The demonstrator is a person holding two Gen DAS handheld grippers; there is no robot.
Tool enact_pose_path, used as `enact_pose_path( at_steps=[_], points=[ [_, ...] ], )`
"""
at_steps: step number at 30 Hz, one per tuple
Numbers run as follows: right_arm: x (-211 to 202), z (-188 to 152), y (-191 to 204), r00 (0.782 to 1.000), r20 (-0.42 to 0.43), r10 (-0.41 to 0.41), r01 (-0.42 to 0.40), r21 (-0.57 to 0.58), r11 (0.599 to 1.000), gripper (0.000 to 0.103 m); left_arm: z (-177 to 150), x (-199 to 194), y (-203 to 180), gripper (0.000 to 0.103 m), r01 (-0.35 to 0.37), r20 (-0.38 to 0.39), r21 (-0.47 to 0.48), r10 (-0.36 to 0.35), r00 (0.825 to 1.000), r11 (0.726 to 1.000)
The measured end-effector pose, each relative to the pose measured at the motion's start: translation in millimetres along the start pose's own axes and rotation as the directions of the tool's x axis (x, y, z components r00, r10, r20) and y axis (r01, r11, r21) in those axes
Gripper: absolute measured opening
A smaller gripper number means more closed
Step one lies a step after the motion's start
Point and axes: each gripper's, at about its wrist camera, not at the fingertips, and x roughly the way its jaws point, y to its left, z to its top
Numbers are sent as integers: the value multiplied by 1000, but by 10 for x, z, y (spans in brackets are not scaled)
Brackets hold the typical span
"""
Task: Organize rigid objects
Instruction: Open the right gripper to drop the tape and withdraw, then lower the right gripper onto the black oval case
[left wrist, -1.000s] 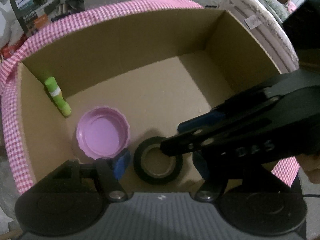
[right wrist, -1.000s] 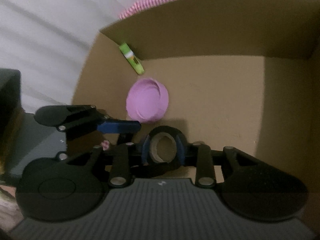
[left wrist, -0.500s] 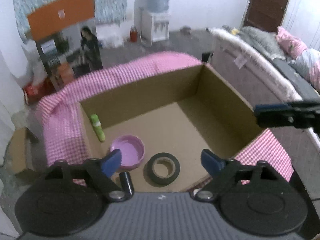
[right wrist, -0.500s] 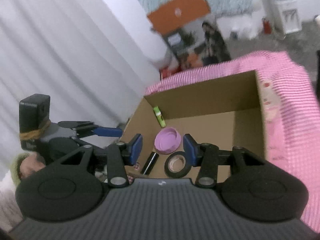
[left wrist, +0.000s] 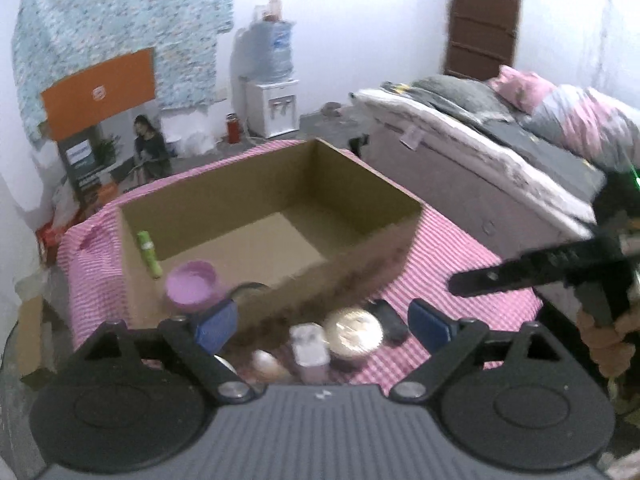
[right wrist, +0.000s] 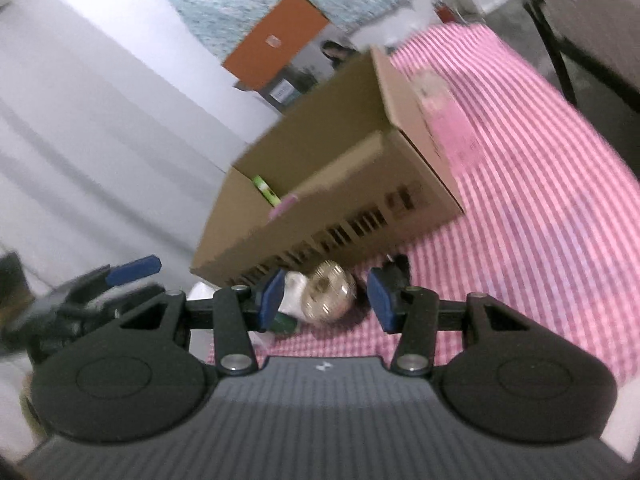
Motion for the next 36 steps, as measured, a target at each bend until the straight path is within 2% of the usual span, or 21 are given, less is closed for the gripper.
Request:
enact_pose_path(
  at_steps=[6,10,13,17,20,26,29,36],
  points=[
    [146,-108,-142,997,-52,-55,55,0,998,46,-314,418,-403,93,58,-30,17,-58,998,998],
    [269,-101,-127,993,-74,-96,94,-30,995,45,-420,643,-613,92,39,13,51,-40,999,998],
    [371,-65,-109,989,-85,-124,119,-58,991,44,-477,805,-736,91,40,16,76,-41,999,996],
    [471,8,-60,981,-99,-168,156,-118,981,43,-509,964,-817,85,49,15,85,-51,999,995],
    [608,48,-5,972,-130,-197,174,-168,970,42,-518,1055,-833,76,54,18,82,-55,998,995],
    [904,121,95,949,-179,-260,208,-268,941,37,-529,1096,-910,72,35,47,116,-40,998,993],
    [1040,145,126,935,-196,-294,224,-316,922,32,-567,1078,-944,65,34,47,140,-41,998,990],
    [1368,129,212,909,-246,-338,209,-432,877,29,-694,1138,-942,61,65,-24,117,-62,998,991]
  ],
)
